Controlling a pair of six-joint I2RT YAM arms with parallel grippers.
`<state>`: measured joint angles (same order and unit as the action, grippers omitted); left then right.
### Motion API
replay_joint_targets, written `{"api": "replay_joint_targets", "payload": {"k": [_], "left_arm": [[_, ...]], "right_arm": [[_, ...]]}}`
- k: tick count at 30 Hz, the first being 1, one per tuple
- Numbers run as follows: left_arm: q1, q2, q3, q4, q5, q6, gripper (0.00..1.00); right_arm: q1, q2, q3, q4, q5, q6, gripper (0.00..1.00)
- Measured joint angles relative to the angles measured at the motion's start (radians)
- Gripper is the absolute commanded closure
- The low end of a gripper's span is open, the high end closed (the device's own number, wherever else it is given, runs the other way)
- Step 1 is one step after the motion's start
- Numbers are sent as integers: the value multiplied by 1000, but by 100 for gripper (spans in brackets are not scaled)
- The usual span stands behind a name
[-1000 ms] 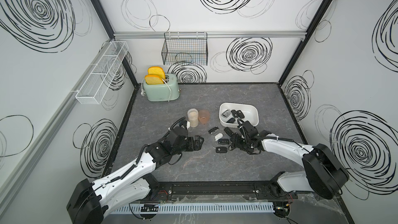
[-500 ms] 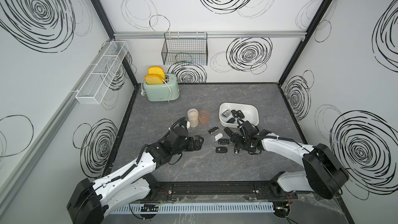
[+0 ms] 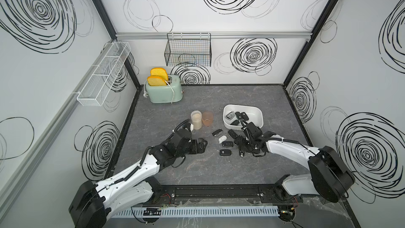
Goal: Place the car key into the storage box
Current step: Pick up the car key from the center of the board.
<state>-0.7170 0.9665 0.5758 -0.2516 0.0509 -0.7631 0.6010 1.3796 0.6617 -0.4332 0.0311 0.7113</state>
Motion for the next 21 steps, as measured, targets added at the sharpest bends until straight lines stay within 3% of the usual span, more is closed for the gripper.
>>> {"api": "replay_joint_targets", "payload": {"k": [13,21], "left_arm": [[3,-21,0,-42,-15,0,2],[26,-32,0,-44,-24,1,2]], "right_arm": [[11,89,44,18,8,-24,62],[11,89,47,16,17,-30,68]]}}
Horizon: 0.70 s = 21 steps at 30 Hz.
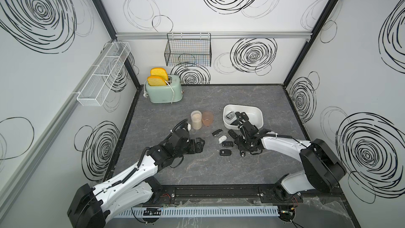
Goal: Place the car key into the storage box
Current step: Pick up the car key from the center of the board.
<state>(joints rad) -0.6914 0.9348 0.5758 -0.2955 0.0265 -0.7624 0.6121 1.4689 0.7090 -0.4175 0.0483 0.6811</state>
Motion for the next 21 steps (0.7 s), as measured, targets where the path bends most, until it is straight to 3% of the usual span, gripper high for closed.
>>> {"api": "replay_joint_targets", "payload": {"k": [12,21], "left_arm": [[14,76,69,-18,-1,19,2],[14,231,202,-5,13,19,2]], "right_arm": [[-21,-81,111,-80,-9,-74,72],[-137,-93,244,-99,-33,-175,71]]}}
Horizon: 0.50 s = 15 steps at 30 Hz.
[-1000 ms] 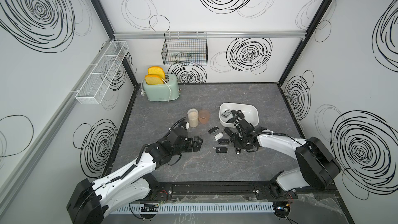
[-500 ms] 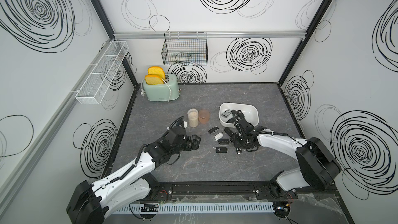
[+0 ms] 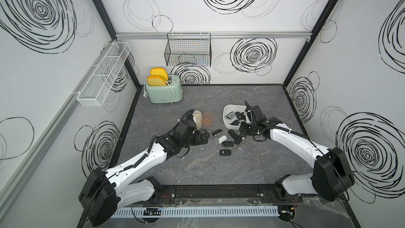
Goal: Place the car key into the storage box
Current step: Pick up the car key from the center of the board.
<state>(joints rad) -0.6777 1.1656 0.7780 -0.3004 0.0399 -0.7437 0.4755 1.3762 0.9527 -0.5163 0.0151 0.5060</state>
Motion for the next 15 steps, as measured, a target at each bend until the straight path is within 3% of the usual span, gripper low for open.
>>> {"api": "replay_joint_targets", "payload": {"k": [15], "left_arm": [[-3,202,166,51,84,35,2]], "right_arm": [[-193,74,84,95,34,-93,70]]}}
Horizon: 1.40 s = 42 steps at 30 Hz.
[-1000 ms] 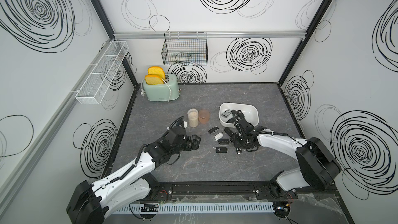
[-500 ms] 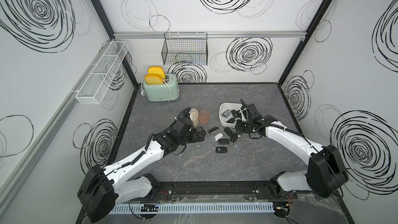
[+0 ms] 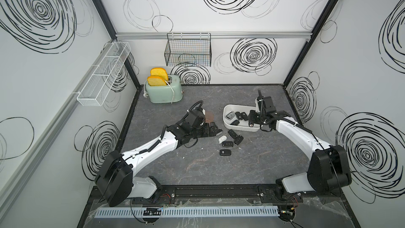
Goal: Place the car key into the storage box
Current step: Place the car key in the storage box.
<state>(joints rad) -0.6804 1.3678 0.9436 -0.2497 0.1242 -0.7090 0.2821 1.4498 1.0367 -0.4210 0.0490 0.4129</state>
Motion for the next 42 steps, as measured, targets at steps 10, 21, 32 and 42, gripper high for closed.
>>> {"api": "replay_joint_targets", "payload": {"k": [10,21,32,42], "left_arm": [[5,50,34,13,75,77,2],[32,64,77,-30,112,158,2],[42,88,146,-116,117,258,2],[42,117,148,-123,126,272,2]], "right_arm": [[-39,210,96,45,71,-101,69],[-50,449,237,71,101,-149,69],[-53,540,302,82,117,-152,67],[-55,586,314,86,111,-153,54]]}}
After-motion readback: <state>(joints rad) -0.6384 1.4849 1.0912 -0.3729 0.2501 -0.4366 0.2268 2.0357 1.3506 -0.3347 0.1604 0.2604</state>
